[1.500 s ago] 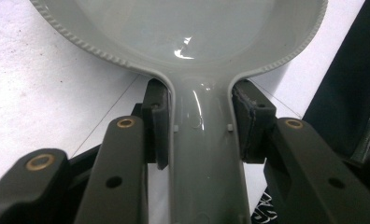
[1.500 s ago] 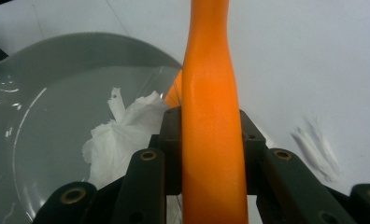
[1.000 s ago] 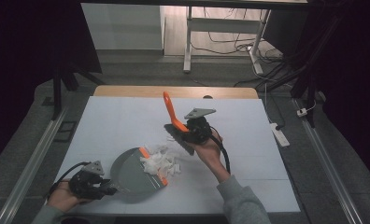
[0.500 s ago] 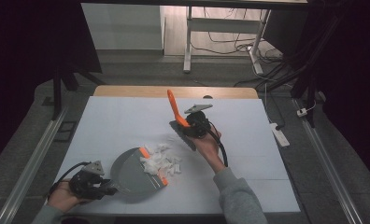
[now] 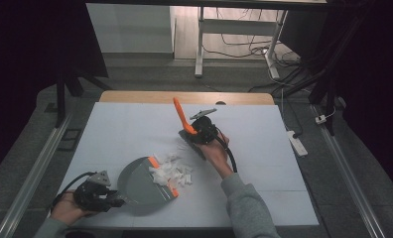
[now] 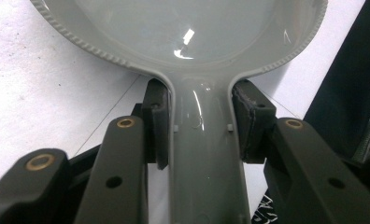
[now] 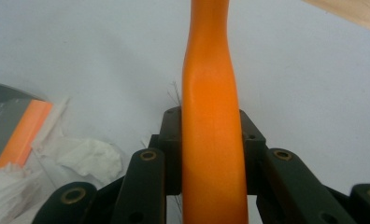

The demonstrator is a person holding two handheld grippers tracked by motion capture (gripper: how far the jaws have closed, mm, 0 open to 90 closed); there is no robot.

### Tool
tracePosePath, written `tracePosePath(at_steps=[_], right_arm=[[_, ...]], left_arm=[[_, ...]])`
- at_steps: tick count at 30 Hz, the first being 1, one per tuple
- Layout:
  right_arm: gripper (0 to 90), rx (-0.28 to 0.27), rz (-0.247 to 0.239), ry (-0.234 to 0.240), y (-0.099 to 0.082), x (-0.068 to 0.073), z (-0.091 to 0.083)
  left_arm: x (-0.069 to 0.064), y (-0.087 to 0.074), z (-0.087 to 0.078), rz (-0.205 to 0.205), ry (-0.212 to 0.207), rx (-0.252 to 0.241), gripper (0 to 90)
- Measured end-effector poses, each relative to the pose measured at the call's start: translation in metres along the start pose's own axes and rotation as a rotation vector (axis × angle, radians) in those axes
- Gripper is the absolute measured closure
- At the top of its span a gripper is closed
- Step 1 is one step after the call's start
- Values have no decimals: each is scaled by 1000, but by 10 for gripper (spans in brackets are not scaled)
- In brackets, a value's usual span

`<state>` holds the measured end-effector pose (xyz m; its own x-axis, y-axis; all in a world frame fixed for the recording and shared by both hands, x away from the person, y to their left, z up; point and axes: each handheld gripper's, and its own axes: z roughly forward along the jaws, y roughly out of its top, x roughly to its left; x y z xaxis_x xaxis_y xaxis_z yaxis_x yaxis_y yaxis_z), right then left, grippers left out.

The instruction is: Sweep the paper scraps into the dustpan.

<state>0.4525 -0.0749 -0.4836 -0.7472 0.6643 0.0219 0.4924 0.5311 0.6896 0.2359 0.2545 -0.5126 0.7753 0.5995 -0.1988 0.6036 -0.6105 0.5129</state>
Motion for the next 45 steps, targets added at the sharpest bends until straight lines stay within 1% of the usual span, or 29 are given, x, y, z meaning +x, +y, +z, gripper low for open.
tracePosePath(at_steps=[5,8,13,18,20,23,27,31,38,41,42,45], right_arm=[[707,34,19,-10,3,-3,5],[707,50,16,-9,4,-2,9],[707,71,0,14,5,5,15],[708,85,-20,37,6,14,17],[708,87,-23,40,6,16,16],[708,91,-16,61,5,18,15],[708,92,-34,65,3,23,14],[708,91,-35,82,1,28,12],[708,89,-61,105,-3,40,8],[708,86,-68,126,-5,45,7],[708,85,-72,134,-5,47,8],[708,82,-84,145,-6,53,8]], left_arm=[[-1,1,0,2,2,1,616],[-1,1,0,2,1,2,616],[-1,1,0,-1,1,0,616],[-1,1,0,3,2,2,616],[-1,1,0,3,2,2,616],[-1,1,0,2,2,1,616],[-1,1,0,2,2,1,616],[-1,2,1,3,4,1,616],[-2,2,1,4,4,4,616],[-2,2,2,-1,3,0,616],[-2,2,1,3,3,3,616],[-2,3,2,3,4,2,616]])
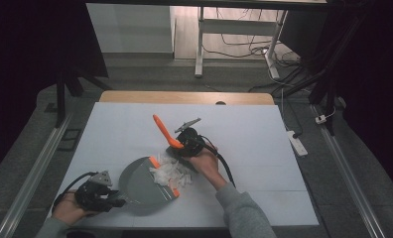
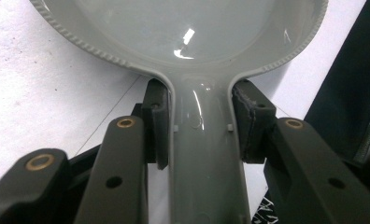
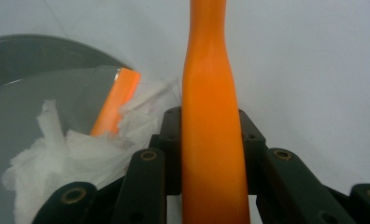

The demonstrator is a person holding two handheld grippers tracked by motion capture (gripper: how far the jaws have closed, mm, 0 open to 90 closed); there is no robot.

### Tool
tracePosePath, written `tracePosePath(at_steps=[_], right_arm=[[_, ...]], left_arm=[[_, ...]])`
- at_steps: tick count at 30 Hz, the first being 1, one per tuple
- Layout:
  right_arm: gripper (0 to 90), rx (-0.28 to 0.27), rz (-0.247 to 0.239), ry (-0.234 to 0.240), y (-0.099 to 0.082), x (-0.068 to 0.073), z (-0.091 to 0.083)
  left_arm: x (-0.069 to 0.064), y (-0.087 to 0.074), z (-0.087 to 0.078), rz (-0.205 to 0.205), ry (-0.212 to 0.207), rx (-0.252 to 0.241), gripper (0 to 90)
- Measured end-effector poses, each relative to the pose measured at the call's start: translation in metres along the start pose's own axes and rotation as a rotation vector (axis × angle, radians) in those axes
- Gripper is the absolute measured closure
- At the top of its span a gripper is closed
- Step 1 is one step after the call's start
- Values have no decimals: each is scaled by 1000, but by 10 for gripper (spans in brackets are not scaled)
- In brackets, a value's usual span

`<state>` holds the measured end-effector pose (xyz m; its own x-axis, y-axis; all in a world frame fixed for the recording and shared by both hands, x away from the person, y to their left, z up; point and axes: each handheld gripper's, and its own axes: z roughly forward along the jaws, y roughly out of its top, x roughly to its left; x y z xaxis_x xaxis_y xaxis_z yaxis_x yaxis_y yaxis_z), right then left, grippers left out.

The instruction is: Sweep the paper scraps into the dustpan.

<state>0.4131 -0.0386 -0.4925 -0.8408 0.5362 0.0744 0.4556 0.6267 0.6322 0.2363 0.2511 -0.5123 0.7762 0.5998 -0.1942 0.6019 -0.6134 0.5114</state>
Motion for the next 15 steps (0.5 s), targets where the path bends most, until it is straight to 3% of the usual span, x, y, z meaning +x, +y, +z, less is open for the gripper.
tracePosePath(at_steps=[15], right_arm=[[707,-3,-33,57,-1,23,4]], left_arm=[[0,1,1,1,2,0,616]])
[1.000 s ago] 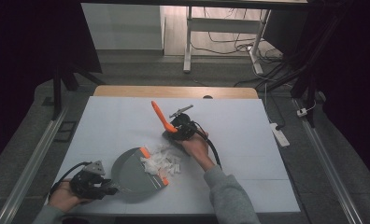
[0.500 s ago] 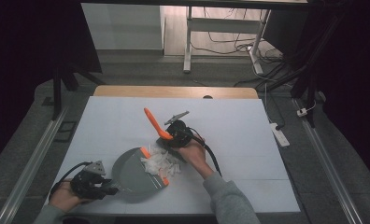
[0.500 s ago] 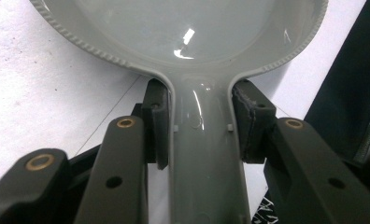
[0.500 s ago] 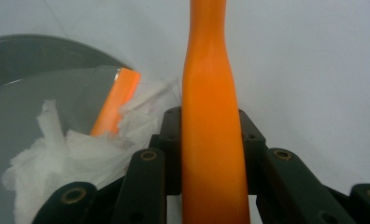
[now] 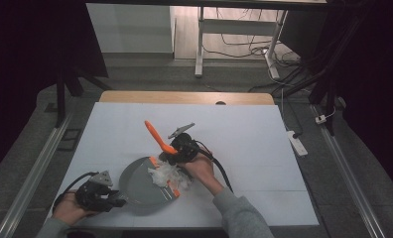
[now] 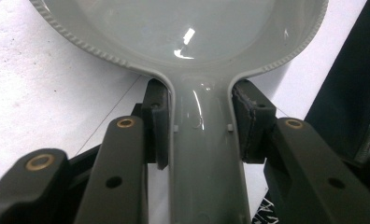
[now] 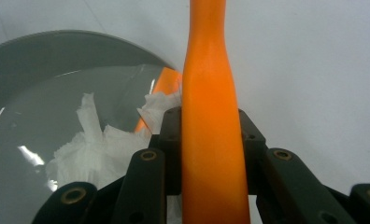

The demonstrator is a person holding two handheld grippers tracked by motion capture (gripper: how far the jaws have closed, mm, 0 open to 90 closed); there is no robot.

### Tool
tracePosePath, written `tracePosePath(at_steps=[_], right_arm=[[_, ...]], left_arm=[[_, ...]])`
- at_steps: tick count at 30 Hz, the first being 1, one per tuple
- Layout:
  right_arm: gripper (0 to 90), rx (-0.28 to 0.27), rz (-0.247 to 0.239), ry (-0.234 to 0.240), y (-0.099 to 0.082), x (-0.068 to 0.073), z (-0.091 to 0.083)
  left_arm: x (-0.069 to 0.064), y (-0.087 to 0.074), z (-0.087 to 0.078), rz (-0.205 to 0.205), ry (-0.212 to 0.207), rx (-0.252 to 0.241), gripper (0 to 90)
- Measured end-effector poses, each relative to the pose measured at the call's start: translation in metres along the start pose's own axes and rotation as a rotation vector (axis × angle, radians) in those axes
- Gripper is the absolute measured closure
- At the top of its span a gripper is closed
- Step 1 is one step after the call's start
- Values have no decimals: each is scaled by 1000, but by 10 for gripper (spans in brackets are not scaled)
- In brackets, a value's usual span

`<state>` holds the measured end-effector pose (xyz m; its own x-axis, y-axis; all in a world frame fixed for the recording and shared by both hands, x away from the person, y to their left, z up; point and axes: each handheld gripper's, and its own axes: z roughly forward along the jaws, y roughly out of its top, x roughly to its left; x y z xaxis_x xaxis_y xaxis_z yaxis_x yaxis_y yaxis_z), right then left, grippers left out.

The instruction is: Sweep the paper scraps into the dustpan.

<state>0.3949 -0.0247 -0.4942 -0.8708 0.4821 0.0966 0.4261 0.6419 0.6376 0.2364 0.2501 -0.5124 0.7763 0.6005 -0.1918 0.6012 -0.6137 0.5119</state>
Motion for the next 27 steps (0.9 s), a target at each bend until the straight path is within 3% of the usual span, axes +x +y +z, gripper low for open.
tracePosePath(at_steps=[27], right_arm=[[707,-10,-20,56,3,18,6]], left_arm=[[0,0,0,2,2,0,616]])
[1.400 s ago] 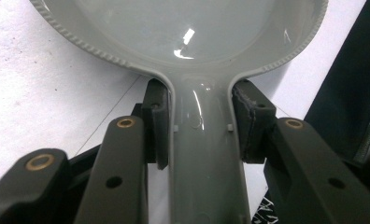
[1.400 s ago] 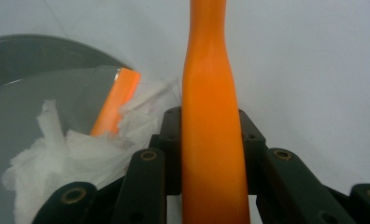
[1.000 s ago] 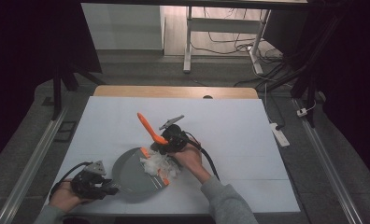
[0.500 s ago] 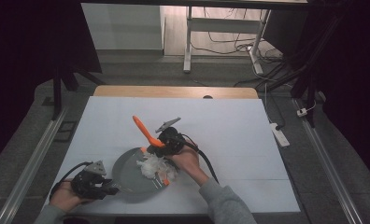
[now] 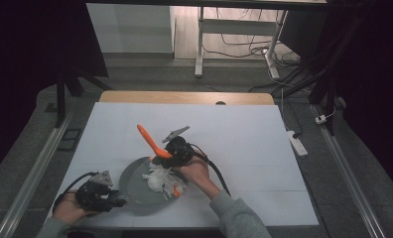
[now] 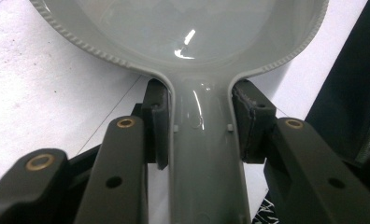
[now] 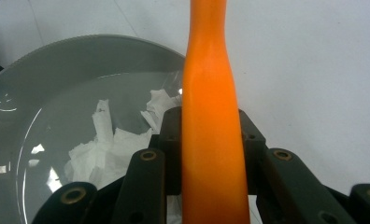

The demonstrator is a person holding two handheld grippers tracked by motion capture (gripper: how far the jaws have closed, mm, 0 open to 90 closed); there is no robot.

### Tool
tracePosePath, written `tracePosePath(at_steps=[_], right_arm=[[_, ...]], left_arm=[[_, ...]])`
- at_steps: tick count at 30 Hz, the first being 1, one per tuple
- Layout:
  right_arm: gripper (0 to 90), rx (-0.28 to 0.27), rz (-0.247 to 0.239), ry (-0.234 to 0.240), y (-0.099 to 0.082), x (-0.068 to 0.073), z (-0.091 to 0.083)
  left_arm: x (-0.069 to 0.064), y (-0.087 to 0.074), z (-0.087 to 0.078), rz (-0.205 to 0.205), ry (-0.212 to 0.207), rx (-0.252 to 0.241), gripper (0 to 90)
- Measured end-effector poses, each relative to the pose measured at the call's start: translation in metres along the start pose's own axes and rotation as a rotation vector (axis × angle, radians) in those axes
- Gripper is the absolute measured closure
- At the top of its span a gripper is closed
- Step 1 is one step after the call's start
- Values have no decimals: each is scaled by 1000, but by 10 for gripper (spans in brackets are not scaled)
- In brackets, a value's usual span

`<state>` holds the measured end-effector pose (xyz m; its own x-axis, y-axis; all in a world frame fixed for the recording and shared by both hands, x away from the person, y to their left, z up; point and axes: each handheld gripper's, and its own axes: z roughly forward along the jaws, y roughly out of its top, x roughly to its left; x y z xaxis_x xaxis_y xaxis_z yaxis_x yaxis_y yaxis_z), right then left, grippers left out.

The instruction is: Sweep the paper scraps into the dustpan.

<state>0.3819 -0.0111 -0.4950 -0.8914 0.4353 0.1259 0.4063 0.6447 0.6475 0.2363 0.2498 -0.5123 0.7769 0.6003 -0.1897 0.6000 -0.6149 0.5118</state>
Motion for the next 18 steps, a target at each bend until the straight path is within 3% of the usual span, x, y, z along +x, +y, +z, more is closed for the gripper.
tracePosePath(at_steps=[6,12,15,18], right_arm=[[707,-9,-16,28,2,5,3],[707,-15,-74,56,9,20,7],[707,-40,-81,73,12,24,5],[707,-65,-74,60,13,24,-1]], left_arm=[[0,0,0,-3,0,-1,616],[0,0,0,-2,-1,0,616],[0,0,0,-1,-1,-1,616],[0,0,0,-1,0,-1,616]])
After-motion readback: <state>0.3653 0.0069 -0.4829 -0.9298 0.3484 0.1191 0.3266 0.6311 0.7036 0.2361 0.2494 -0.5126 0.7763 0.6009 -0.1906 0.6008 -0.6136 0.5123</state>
